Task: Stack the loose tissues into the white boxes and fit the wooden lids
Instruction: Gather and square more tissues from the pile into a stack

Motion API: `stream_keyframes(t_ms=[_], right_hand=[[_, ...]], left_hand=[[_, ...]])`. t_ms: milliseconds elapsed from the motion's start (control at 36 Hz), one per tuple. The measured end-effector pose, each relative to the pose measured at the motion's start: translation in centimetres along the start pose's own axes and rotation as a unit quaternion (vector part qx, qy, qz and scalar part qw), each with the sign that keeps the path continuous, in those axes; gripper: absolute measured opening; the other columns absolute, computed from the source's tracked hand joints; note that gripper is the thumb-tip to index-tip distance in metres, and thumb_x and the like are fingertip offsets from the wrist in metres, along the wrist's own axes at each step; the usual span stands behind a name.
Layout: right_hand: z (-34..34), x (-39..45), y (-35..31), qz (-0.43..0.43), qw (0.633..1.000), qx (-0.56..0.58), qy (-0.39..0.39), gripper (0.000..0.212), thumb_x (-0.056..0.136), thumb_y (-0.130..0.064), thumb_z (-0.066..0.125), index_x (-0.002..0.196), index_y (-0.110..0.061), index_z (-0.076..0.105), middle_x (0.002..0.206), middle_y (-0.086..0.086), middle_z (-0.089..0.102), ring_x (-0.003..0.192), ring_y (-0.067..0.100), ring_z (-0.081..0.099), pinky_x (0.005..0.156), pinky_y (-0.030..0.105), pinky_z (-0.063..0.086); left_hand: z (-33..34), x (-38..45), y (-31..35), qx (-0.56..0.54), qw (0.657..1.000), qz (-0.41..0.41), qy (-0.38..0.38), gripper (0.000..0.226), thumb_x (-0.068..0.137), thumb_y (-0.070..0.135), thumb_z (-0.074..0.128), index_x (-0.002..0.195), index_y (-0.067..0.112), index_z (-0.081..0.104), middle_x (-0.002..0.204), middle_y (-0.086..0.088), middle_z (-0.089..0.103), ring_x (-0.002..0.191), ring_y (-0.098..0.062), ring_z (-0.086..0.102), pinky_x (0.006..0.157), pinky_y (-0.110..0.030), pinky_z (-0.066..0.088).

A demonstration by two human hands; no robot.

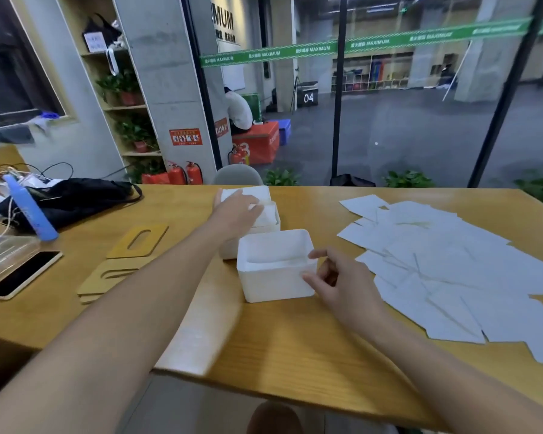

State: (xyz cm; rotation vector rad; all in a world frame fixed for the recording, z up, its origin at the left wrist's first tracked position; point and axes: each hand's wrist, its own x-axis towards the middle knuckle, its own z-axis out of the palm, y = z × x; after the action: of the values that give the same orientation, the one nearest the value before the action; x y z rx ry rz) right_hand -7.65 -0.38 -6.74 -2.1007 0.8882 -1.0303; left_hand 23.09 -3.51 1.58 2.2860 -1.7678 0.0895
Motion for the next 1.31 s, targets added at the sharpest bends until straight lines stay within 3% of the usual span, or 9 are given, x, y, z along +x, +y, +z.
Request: stream_keyframes(t_ms=[167,306,417,500,611,861,1000,1167,1306], right_hand=[[-3.0,-2.2,-0.6,0.014,1.0,0.02,0.015,0.025,0.097,-0.034,0.081,0.116,-0.042,0.067,0.08,-0.012,0.071,0.075,0.01,0.066,0.068,0.025,0.055],[-6.2,-4.8,-0.3,0.028,0.999,-0.008,0.039,0.017,0.098,-0.039,0.079,0.112,-0.037,0.07,0.088,-0.014,0.071,0.085,0.007,0.068,0.076,0.025,0.056],[-9.5,-6.9,1.0,0.051,0.992,-0.092,0.064,0.027,0.098,-0.046,0.077,0.12,-0.031,0.071,0.117,-0.02,0.069,0.114,0.002,0.062,0.103,0.031,0.051],[-12.2,-7.8,2.6,0.081,0.976,-0.19,0.071,0.045,0.098,-0.054,0.072,0.133,-0.027,0.069,0.141,-0.011,0.064,0.137,0.014,0.055,0.117,0.04,0.042],[-15.0,-9.0,6.0,0.147,0.936,-0.32,0.026,0.069,0.103,-0.068,0.053,0.157,-0.026,0.053,0.171,0.0,0.039,0.161,0.023,0.028,0.13,0.05,0.019],[-16.6,-9.7,10.1,0.124,0.939,-0.322,-0.014,0.063,0.104,-0.068,0.048,0.147,-0.023,0.055,0.152,-0.006,0.055,0.147,0.018,0.041,0.119,0.044,0.027],[-16.4,-9.0,10.6,0.095,0.943,-0.317,-0.031,0.064,0.105,-0.066,0.05,0.154,-0.024,0.052,0.162,-0.006,0.049,0.153,0.017,0.036,0.124,0.043,0.024],[-16.4,-7.6,11.3,0.083,0.951,-0.294,-0.046,0.063,0.108,-0.063,0.047,0.157,-0.024,0.053,0.169,-0.003,0.044,0.16,0.015,0.03,0.13,0.046,0.023],[-16.6,-7.0,10.9,0.081,0.958,-0.27,-0.057,0.061,0.109,-0.059,0.048,0.158,-0.023,0.051,0.172,-0.002,0.04,0.16,0.014,0.029,0.13,0.045,0.023]], left_hand=[[-1.1,-3.1,5.3,-0.069,0.994,0.071,0.053,0.041,0.117,0.046,0.041,0.141,0.029,0.069,0.162,0.002,0.056,0.166,-0.014,0.023,0.134,-0.051,-0.007],[-1.1,-5.6,11.5,-0.059,0.988,0.136,0.048,0.04,0.116,0.046,0.044,0.142,0.027,0.068,0.158,0.008,0.059,0.166,-0.015,0.022,0.134,-0.051,-0.008],[0.1,-7.4,16.1,-0.065,0.983,0.17,0.026,0.043,0.117,0.046,0.045,0.148,0.025,0.065,0.164,0.004,0.055,0.165,-0.02,0.023,0.134,-0.048,-0.002],[2.2,-8.5,19.2,-0.102,0.982,0.157,-0.025,0.045,0.116,0.047,0.044,0.156,0.03,0.057,0.173,0.004,0.042,0.164,-0.025,0.025,0.131,-0.047,0.017],[6.3,-9.2,22.7,-0.131,0.971,0.183,-0.083,0.043,0.116,0.043,0.047,0.157,0.033,0.053,0.171,0.007,0.043,0.154,-0.023,0.043,0.116,-0.037,0.036],[11.6,-9.7,26.6,-0.141,0.954,0.22,-0.149,0.054,0.118,0.044,0.04,0.17,0.034,0.035,0.18,0.01,0.025,0.166,-0.015,0.022,0.13,-0.035,0.02],[12.3,-9.7,26.3,-0.142,0.948,0.234,-0.164,0.058,0.116,0.05,0.044,0.171,0.037,0.032,0.182,0.012,0.017,0.167,-0.007,0.01,0.134,-0.035,0.015],[12.9,-9.4,25.6,-0.113,0.956,0.221,-0.156,0.059,0.115,0.057,0.037,0.17,0.039,0.033,0.181,0.012,0.02,0.167,-0.011,0.016,0.131,-0.038,0.023],[13.0,-9.6,26.1,-0.101,0.966,0.205,-0.123,0.052,0.115,0.053,0.036,0.162,0.033,0.044,0.165,0.006,0.044,0.153,-0.02,0.04,0.112,-0.038,0.039]])
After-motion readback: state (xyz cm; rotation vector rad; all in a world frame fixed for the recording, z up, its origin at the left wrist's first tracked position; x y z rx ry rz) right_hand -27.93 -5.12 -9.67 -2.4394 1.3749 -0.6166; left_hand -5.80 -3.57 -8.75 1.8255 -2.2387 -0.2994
